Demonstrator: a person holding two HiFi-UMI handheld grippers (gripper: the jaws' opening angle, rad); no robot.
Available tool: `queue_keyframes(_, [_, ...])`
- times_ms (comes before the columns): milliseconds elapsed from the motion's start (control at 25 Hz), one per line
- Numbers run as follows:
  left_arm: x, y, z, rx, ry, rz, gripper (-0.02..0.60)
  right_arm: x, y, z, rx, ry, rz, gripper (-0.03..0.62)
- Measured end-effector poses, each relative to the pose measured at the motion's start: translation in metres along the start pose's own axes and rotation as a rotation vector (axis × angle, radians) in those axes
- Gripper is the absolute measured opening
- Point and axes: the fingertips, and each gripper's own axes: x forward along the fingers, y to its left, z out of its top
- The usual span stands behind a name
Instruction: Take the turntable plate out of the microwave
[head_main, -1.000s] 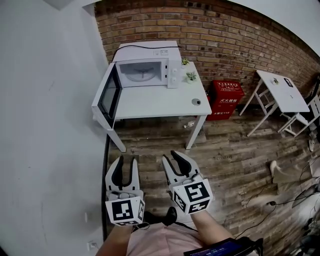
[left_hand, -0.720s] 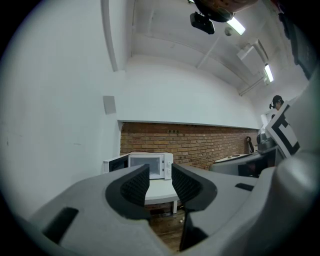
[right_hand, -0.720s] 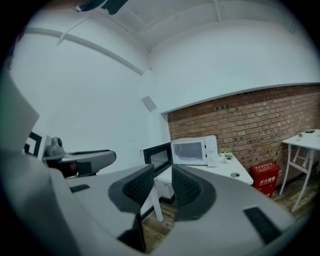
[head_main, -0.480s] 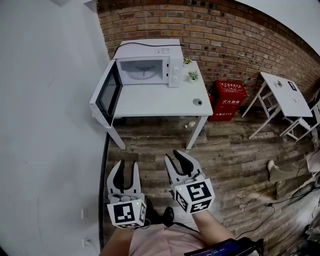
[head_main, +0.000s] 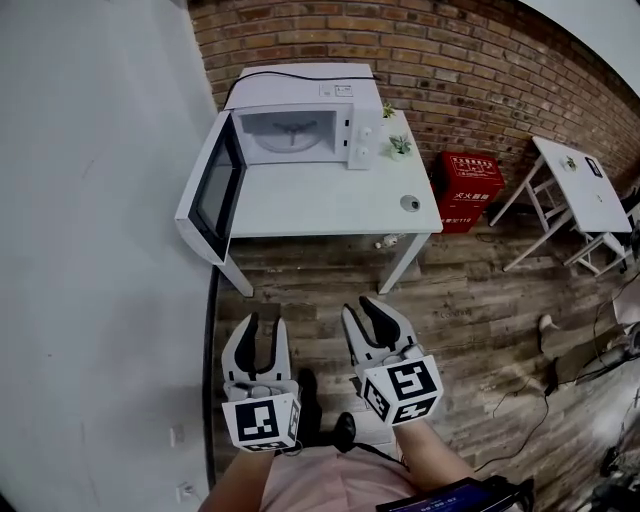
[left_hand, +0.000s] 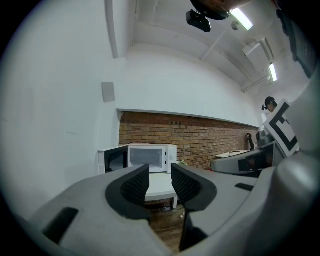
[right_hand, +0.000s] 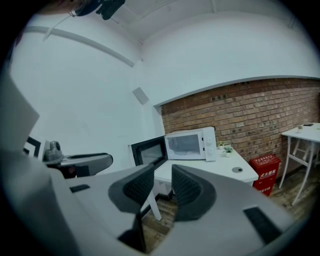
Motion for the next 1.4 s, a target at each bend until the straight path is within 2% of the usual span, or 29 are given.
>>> queue_keyframes(360, [0.089,0.049,-0.001,0.011,0.01,-0.039,0.141,0.095,-0.018,0.008,0.026,0.009,-0.03,0.112])
queue_keyframes(600, [0.131,0.068,0.015,0.019,-0.025,-0.068,0.141,0.139,-0.025,0.035,0.008,-0.023,-0.046,0.109])
queue_keyframes(960, [0.176,0.084,0.042,0.026,-0.091,-0.111,0.137,0.175,-0.03,0.073,-0.029,-0.083,-0.07,0.101])
queue_keyframes(1400, [0.21,0.082,0.019,0.032,-0.043,-0.138,0.135,0.201,-0.054,0.068,0.002,-0.084,-0.089,0.1])
